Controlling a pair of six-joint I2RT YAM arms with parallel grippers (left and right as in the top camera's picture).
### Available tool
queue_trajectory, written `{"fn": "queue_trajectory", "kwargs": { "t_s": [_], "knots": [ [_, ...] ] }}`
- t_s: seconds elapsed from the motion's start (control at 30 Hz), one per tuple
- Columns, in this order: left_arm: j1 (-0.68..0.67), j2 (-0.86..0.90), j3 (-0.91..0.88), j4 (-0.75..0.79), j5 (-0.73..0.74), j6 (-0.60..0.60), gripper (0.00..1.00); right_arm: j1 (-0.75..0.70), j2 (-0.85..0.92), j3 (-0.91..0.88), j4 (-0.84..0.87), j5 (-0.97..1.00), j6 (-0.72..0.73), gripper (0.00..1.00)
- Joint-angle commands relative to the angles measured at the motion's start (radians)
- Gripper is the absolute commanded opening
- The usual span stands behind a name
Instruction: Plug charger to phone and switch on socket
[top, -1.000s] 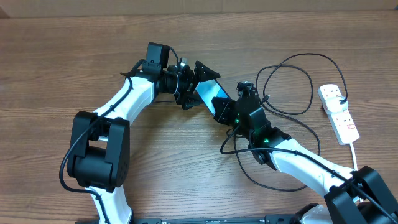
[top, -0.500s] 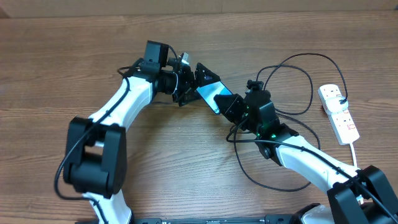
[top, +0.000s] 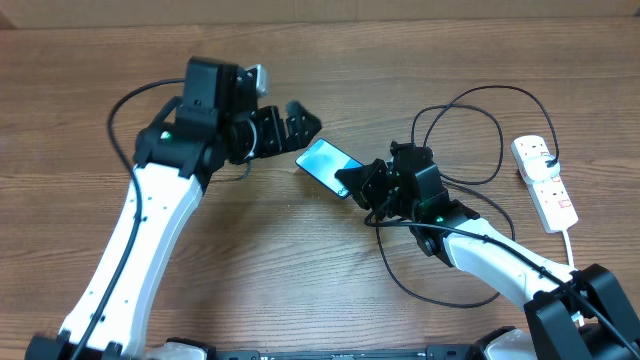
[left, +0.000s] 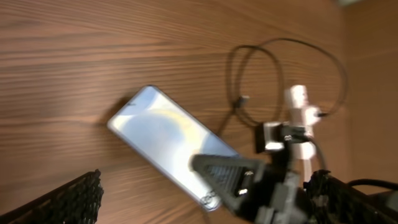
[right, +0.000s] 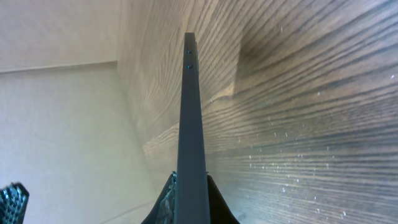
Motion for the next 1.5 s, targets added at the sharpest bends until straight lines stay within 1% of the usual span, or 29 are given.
{"fn": "queue_trajectory", "kwargs": {
  "t_s": [0.0,0.1,0.2,0.43,0.57,0.7,0.93,1.03,1.13,1.27,1.33,1.4,1.47],
  "knots": [
    [-0.003,-0.074,0.013,-0.039,-0.164,0.099,1.0,0.002,-0.003,0.009,0.019,-0.043,0.026,0.04],
    [-0.01,-0.128,0.013,-0.074,-0.185,0.184,1.0,0.002,-0.003,0.009,0.019,-0.056,0.027,0.04],
    [-0.024,-0.167,0.013,-0.103,-0.218,0.221,1.0,0.002,-0.003,0.009,0.019,-0.06,0.027,0.04],
    [-0.064,-0.286,0.013,-0.183,-0.373,0.222,1.0,0.002,-0.003,0.009,0.015,-0.064,0.042,0.04],
    [-0.066,-0.355,0.013,-0.244,-0.451,0.18,1.0,0.021,-0.003,0.009,0.013,-0.063,0.206,0.04],
    [-0.066,-0.415,0.013,-0.305,-0.507,0.161,1.0,0.069,-0.003,0.009,0.048,-0.056,0.336,0.04],
    [-0.065,-0.54,0.007,-0.385,-0.595,0.09,1.0,0.163,-0.003,0.009,0.222,-0.01,0.423,0.04],
    [-0.065,-0.594,-0.006,-0.423,-0.647,0.009,1.0,0.188,-0.003,0.009,0.288,-0.003,0.461,0.04],
    [-0.065,-0.644,-0.043,-0.458,-0.684,-0.162,1.0,0.204,-0.003,0.009,0.323,-0.003,0.468,0.04],
    [-0.065,-0.686,-0.163,-0.435,-0.588,-0.352,1.0,0.208,-0.003,0.009,0.311,-0.003,0.463,0.04],
    [-0.065,-0.687,-0.232,-0.407,-0.514,-0.455,1.0,0.208,-0.003,0.009,0.302,-0.003,0.462,0.04],
    [-0.065,-0.682,-0.307,-0.337,-0.408,-0.536,1.0,0.208,-0.003,0.009,0.297,-0.004,0.435,0.04],
    [-0.065,-0.676,-0.37,-0.238,-0.314,-0.591,1.0,0.208,-0.003,0.009,0.297,-0.014,0.41,0.04]
  ]
}}
